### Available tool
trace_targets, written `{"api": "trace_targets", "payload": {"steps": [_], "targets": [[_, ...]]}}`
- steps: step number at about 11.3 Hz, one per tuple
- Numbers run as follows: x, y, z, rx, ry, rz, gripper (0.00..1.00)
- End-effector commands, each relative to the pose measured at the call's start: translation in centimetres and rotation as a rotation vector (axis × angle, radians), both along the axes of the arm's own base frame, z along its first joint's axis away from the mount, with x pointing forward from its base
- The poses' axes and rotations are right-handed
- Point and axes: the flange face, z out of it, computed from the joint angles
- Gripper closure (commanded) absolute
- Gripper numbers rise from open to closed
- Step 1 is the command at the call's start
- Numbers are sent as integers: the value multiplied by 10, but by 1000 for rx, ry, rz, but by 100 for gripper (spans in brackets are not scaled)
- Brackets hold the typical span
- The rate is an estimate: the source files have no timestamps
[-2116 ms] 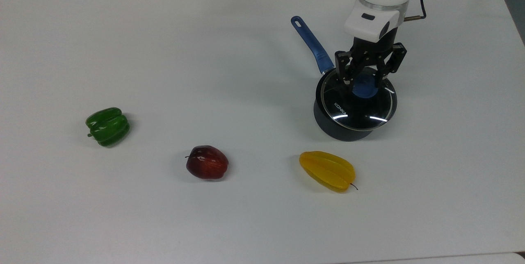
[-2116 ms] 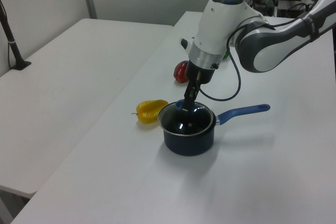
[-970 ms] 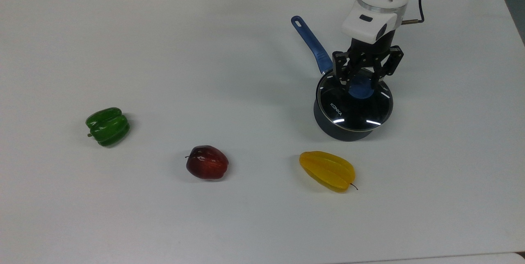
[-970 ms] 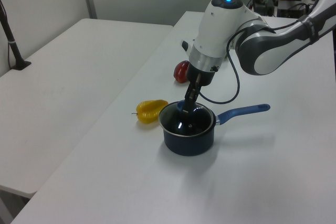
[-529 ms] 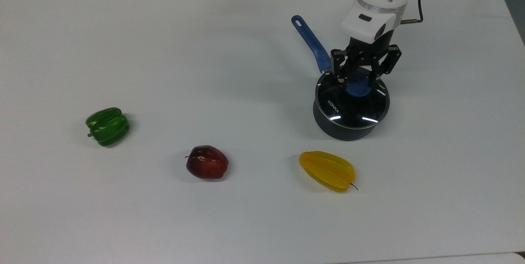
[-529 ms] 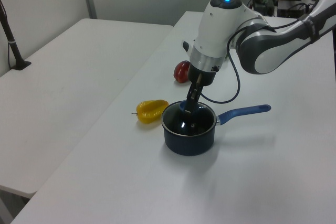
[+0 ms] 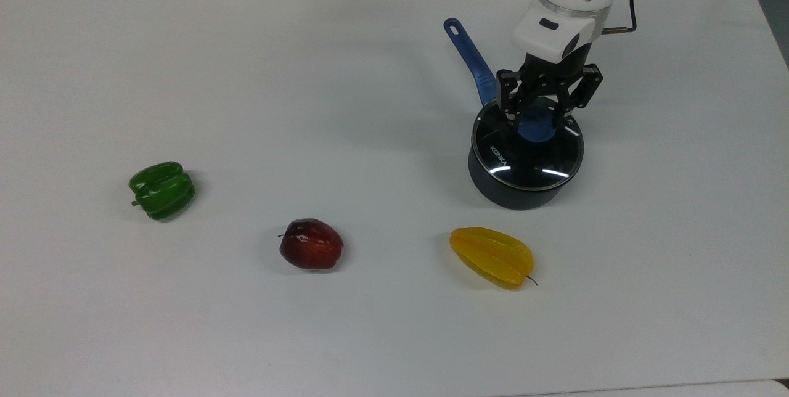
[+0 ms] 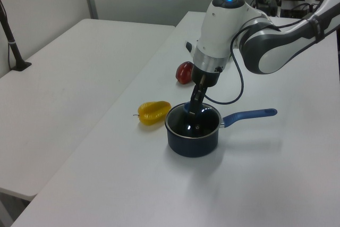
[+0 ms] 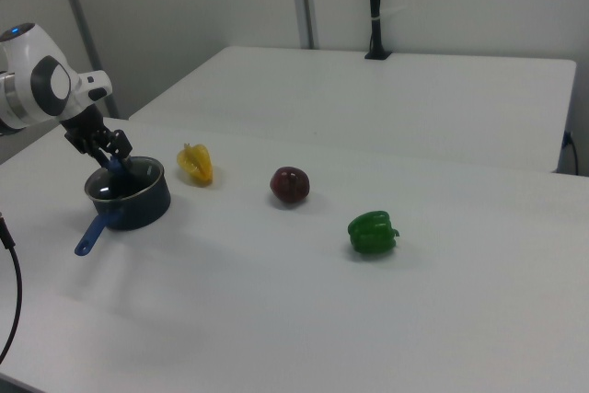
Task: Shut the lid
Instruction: 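Open the gripper to release the lid knob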
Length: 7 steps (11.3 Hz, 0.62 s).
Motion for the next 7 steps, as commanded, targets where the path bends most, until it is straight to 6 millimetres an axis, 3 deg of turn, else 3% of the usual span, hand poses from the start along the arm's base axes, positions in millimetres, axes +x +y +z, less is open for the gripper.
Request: {"api": "trace_targets", "payload": {"steps": [1, 3, 5, 7], "targets": [[-8, 1, 3, -10, 5, -57, 0], [-7, -3, 14, -5, -7, -58, 0], [-7, -14, 40, 7, -32, -72, 0], [1, -65, 70, -37, 5, -75, 0]]}}
